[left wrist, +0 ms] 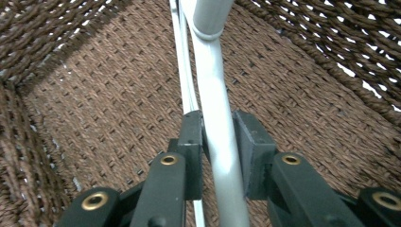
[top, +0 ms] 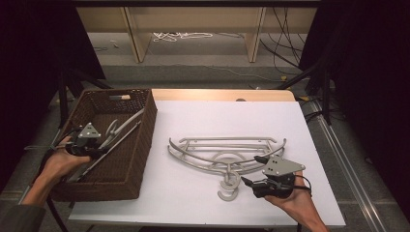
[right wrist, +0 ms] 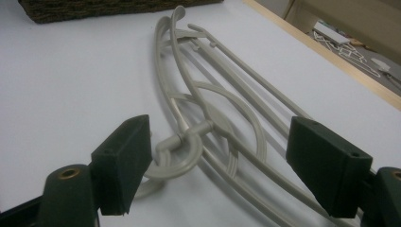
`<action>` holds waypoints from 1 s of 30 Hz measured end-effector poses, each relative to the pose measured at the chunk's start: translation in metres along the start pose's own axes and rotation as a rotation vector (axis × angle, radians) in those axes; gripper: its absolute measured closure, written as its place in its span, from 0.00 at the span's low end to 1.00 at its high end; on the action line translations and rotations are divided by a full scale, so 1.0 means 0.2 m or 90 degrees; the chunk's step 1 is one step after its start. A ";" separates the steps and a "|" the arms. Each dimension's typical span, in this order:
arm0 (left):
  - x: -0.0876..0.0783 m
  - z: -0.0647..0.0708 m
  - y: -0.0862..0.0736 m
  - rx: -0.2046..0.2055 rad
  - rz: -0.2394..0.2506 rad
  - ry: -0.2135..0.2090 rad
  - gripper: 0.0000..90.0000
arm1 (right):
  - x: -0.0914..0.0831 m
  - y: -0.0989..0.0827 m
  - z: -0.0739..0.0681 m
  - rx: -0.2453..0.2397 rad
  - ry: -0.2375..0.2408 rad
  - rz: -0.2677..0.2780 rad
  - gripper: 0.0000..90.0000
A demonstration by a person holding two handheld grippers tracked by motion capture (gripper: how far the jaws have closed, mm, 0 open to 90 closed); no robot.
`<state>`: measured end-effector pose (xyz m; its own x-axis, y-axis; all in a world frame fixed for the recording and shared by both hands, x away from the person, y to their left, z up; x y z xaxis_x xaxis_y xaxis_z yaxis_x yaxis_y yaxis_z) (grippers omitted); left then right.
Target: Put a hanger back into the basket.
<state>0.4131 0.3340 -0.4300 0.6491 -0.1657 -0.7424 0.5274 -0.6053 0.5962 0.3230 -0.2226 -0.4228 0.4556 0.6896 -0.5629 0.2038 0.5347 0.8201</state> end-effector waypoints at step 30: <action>-0.28 0.18 0.21 -0.194 0.216 0.001 0.26 | 0.00 -0.03 0.03 0.008 -0.015 0.015 0.26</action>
<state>0.3791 0.2896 -0.3746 0.8140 -0.3142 -0.4886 0.4210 -0.2604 0.8689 0.3261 -0.2284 -0.4265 0.4800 0.6903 -0.5414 0.2039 0.5124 0.8342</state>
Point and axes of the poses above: each handheld gripper's, and its own axes: x roughly forward along the jaws, y roughly out of its top, z roughly to its right, the point moved 1 cm from there along x, roughly forward along the jaws, and after that the axes turned 9 degrees about y, right-handed, at the moved point
